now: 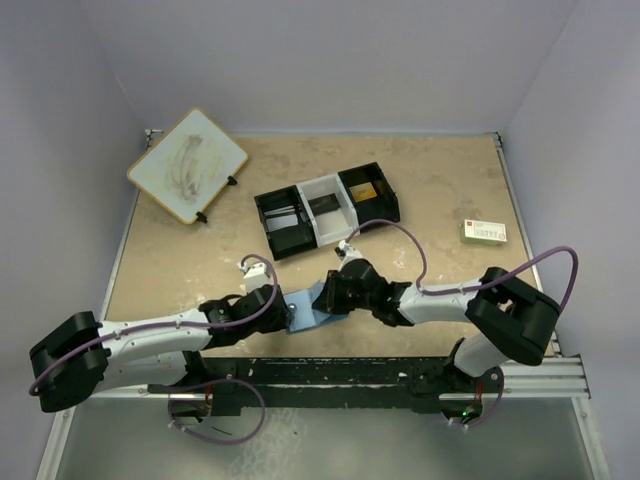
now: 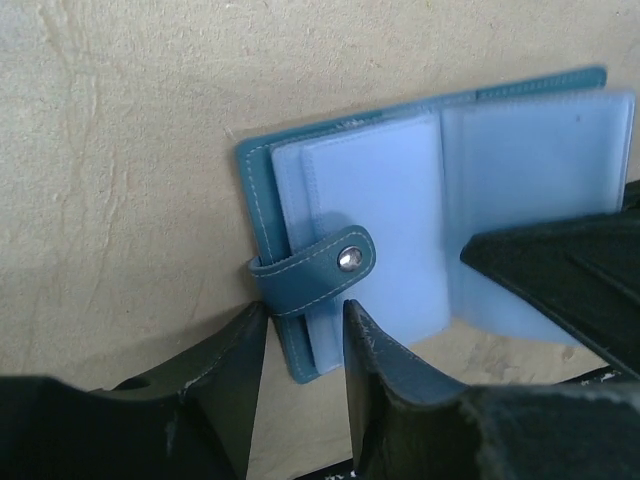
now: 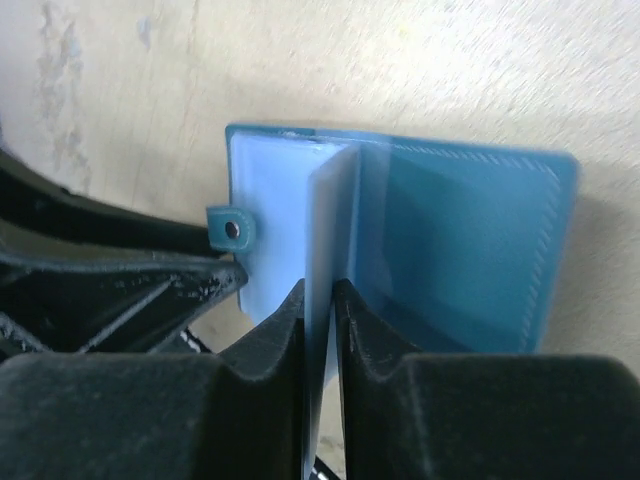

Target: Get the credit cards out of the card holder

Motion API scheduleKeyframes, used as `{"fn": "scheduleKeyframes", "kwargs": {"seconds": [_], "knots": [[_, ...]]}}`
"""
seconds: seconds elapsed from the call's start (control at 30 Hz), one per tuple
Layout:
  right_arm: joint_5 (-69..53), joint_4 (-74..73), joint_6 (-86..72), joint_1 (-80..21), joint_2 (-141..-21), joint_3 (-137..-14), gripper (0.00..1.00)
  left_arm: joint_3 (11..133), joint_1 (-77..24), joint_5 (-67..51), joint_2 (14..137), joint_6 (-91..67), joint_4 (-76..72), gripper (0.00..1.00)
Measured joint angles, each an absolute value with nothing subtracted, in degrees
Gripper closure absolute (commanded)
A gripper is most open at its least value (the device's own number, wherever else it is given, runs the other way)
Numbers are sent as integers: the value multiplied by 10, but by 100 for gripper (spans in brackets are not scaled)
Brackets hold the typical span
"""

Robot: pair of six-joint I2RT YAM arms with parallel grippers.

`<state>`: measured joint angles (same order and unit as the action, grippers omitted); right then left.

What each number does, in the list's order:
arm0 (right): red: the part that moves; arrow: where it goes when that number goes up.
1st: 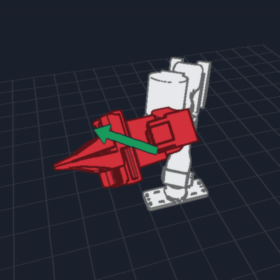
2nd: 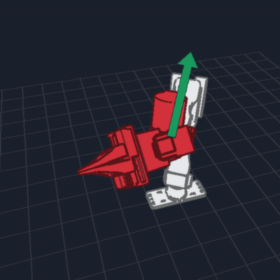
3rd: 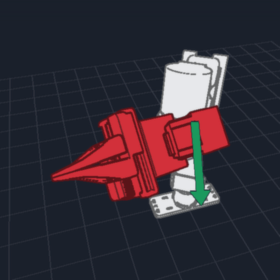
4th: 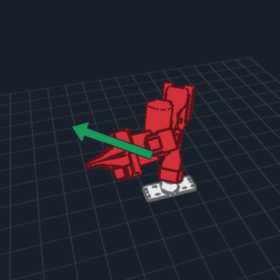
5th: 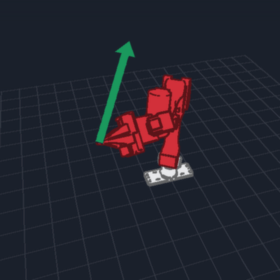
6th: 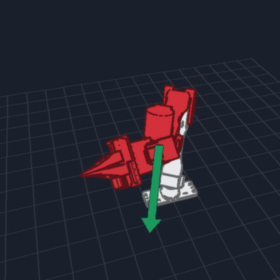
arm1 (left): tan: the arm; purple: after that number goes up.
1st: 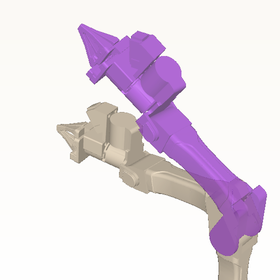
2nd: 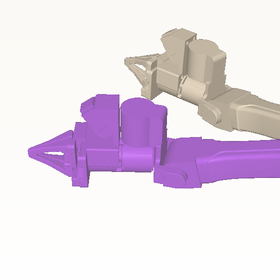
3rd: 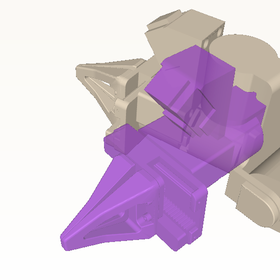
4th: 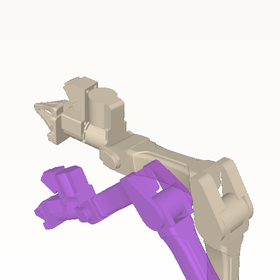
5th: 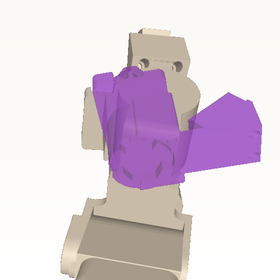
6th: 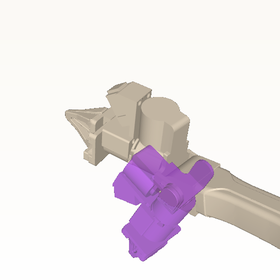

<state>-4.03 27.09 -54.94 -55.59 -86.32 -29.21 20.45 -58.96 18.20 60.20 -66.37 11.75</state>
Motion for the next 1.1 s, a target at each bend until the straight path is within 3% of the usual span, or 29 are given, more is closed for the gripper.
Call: {"fn": "scheduleKeyframes", "kwargs": {"seconds": [0.1,0.17,0.23,0.3,0.43,0.53,0.57,0.63,0.8,1.1], "knots": [[2,212,-538,-556,-863,-326,86,204,-601,194,608,-671,111,69],[29,167,-533,-556,-863,-342,72,204,-607,200,612,-675,107,70],[53,127,-524,-556,-860,-347,67,204,-612,204,616,-681,102,71],[66,106,-522,-556,-854,-350,72,205,-616,209,622,-684,95,72],[95,61,-508,-559,-836,-352,96,209,-621,215,640,-684,81,73],[115,44,-499,-559,-832,-352,100,216,-623,217,652,-684,75,74],[120,38,-497,-559,-832,-353,98,218,-624,217,656,-684,74,74],[130,27,-493,-559,-832,-358,80,223,-624,217,665,-684,73,75],[149,-15,-486,-559,-827,-375,55,231,-629,224,675,-684,74,75],[185,-99,-433,-561,-734,-410,40,230,-635,270,626,-700,126,75]]}}
